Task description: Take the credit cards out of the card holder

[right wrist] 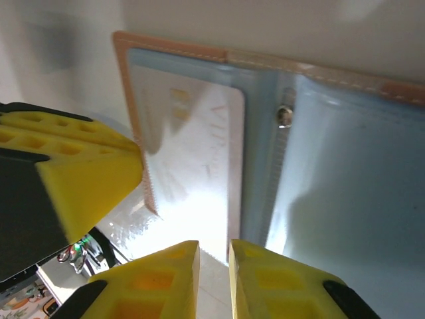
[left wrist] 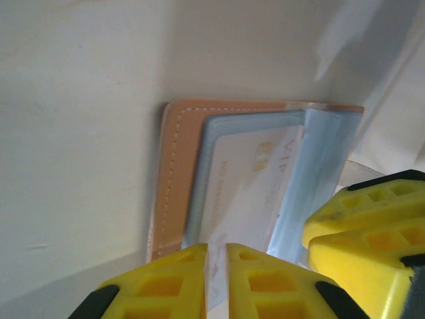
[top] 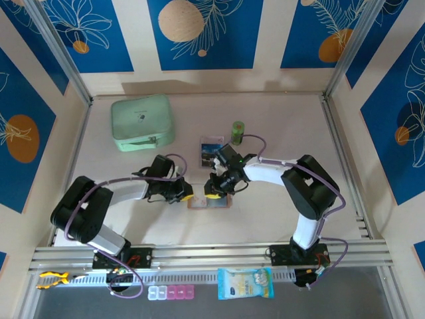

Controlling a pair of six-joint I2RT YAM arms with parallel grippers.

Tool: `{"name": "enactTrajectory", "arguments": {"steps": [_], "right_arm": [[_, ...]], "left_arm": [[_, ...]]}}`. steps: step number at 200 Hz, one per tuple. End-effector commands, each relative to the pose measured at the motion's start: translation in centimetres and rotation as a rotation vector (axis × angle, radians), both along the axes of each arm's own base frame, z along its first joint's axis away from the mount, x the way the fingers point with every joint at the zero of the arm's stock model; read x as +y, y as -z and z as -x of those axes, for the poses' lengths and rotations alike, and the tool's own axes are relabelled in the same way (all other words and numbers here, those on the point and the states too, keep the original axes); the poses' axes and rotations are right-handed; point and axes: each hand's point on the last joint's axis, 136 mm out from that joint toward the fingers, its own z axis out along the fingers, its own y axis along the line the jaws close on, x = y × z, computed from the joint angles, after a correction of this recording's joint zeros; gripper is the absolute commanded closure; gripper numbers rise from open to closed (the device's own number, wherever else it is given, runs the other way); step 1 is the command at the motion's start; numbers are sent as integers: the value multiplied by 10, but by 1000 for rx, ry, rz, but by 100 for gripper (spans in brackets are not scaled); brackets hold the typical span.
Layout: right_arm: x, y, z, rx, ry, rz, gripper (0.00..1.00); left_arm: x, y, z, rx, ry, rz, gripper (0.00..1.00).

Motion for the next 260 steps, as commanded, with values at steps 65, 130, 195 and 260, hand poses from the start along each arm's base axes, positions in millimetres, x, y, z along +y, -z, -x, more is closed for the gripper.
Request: {"name": "enactTrajectory", "arguments": {"steps": [65, 130, 195, 260], "right_arm": [[-20, 32, 10, 56, 15, 14, 80], [-11, 1, 2, -9, 4, -57, 79], [4, -15, -7, -11, 1, -111, 77], [8, -3, -8, 20, 6, -100, 77]], "left_arm": [[7, 9, 0, 14, 1, -26, 85], [-2, -13, -6, -28, 21, 24, 86], [-3, -3, -3, -6, 43, 16, 93], [10, 18, 6, 30, 42, -61, 95]]}}
